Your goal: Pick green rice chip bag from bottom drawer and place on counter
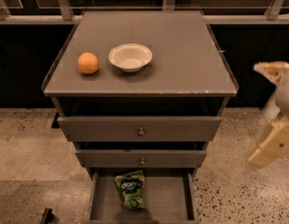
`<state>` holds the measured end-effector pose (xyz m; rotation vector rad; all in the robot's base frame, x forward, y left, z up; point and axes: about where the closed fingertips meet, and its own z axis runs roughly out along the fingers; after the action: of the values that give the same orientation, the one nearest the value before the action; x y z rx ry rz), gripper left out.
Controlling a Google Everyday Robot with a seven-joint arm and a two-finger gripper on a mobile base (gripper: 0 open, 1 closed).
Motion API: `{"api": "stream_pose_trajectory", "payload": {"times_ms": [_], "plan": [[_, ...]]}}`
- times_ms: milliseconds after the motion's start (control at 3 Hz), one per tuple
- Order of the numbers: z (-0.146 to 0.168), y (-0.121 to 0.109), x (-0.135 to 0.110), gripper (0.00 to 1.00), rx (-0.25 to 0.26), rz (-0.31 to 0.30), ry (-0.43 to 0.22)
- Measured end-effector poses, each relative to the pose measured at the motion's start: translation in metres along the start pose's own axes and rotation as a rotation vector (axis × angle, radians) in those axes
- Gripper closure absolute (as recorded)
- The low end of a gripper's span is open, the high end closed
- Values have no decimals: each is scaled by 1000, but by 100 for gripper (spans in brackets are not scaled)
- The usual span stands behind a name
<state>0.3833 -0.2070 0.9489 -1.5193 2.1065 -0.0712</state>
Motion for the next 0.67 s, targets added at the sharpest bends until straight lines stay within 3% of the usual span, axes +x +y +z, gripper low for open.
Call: {"api": "stream_pose_trajectory", "payload": {"times_ms": [333,667], "plan": [[58,39,34,0,-32,85,-114],[77,55,49,0,-19,150,-157]]}}
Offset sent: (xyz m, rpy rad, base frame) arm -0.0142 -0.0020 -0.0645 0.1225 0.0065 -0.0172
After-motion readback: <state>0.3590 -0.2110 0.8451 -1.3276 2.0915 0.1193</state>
